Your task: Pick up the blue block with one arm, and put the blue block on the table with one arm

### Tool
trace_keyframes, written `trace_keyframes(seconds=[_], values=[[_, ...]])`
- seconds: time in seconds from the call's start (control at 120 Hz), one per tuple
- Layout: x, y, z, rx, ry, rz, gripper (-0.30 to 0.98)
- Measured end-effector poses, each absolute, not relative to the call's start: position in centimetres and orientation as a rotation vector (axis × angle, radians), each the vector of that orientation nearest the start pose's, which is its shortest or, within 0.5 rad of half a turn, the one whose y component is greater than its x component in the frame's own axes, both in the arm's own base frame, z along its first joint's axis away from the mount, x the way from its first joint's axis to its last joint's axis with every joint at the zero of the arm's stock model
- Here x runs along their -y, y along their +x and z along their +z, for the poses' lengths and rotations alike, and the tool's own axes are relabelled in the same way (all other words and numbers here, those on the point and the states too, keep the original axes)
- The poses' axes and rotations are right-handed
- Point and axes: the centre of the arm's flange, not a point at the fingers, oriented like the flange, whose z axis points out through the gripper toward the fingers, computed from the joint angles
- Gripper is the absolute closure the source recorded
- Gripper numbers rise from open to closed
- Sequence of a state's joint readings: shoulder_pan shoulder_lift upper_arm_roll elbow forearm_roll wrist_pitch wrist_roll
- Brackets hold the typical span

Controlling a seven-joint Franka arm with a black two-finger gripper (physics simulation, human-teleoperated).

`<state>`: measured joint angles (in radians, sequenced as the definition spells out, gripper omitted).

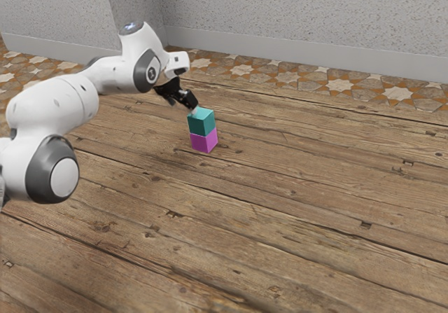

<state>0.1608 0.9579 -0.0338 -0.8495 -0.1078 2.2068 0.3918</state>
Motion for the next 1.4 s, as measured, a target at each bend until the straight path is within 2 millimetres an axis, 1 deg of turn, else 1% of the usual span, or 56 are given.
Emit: trace_keyframes(seconds=[0.167,0.258,0.342,0.467,0.933,1.025,1.05,1.225,1.283,1.4], values=[[-10.4,81.7,37.6,-0.346,-3.064,-0.717,0.0],[-9.4,82.0,37.1,-0.37,-3.069,-0.748,0.0],[-8.6,82.3,36.2,-0.387,-3.076,-0.77,0.0],[-8.7,82.5,35.2,-0.393,-3.07,-0.783,0.0],[-9.0,82.7,32.3,-0.411,-3.067,-0.773,0.0],[-9.0,82.7,32.0,-0.413,-3.066,-0.772,0.0],[-9.0,82.7,32.0,-0.414,-3.067,-0.772,0.02],[-9.0,82.7,31.8,-0.417,-3.065,-0.772,0.25],[-9.0,82.7,31.9,-0.416,-3.063,-0.772,0.3],[-9.2,82.7,32.0,-0.412,-3.055,-0.773,0.36]])
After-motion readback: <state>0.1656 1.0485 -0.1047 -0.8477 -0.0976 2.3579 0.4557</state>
